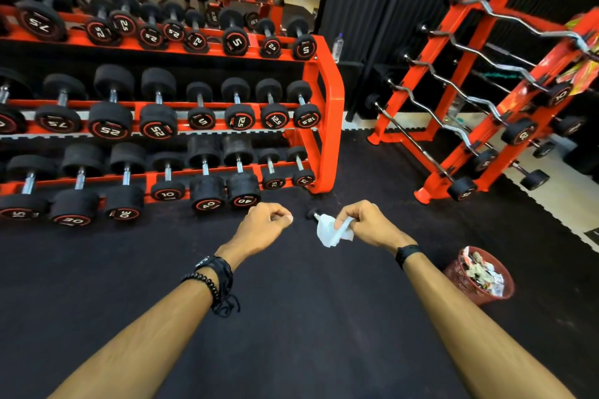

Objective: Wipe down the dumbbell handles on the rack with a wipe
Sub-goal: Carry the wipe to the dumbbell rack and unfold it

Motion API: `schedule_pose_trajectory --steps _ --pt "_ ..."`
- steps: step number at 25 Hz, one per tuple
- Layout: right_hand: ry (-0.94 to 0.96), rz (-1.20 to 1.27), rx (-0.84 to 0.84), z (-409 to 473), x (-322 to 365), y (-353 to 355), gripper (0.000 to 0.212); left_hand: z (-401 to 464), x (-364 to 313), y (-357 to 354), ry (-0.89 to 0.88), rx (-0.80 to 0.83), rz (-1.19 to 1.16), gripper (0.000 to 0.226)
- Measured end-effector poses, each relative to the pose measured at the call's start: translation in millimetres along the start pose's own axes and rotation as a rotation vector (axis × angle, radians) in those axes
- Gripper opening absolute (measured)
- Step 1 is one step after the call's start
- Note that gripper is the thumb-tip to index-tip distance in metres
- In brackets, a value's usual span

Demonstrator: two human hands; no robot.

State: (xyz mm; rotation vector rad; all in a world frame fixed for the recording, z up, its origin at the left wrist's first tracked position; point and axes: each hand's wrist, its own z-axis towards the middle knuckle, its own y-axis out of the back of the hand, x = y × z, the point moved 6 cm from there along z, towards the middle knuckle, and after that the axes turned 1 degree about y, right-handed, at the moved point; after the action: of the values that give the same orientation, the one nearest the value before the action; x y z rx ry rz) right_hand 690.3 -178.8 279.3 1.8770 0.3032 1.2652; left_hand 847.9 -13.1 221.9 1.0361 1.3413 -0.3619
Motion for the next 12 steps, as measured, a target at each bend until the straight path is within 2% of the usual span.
schedule_pose_trajectory --steps 5,7,8,11,12 --pt "-0.082 0.487 0.060 -5.1 -2.0 -9.9 0.035 -0.1 7.4 1.5 0.025 0.001 -0.018 0.011" --pt "-0.069 0.507 0.046 -5.5 -0.2 -12.4 0.014 0.3 10.1 2.5 0.024 0.005 -0.010 0.011" --pt "-0.054 0.488 0.010 -4.4 1.0 -12.6 0.011 0.5 10.8 3.2 0.023 0.007 -0.008 0.010" --pt "-0.059 0.440 -0.115 1.0 5.5 -13.3 0.010 1.4 11.4 5.2 0.019 0.008 -0.010 0.009" --pt "-0.063 0.410 -0.135 3.0 8.2 -13.7 0.017 1.5 11.3 6.2 0.020 0.007 -0.009 0.010"
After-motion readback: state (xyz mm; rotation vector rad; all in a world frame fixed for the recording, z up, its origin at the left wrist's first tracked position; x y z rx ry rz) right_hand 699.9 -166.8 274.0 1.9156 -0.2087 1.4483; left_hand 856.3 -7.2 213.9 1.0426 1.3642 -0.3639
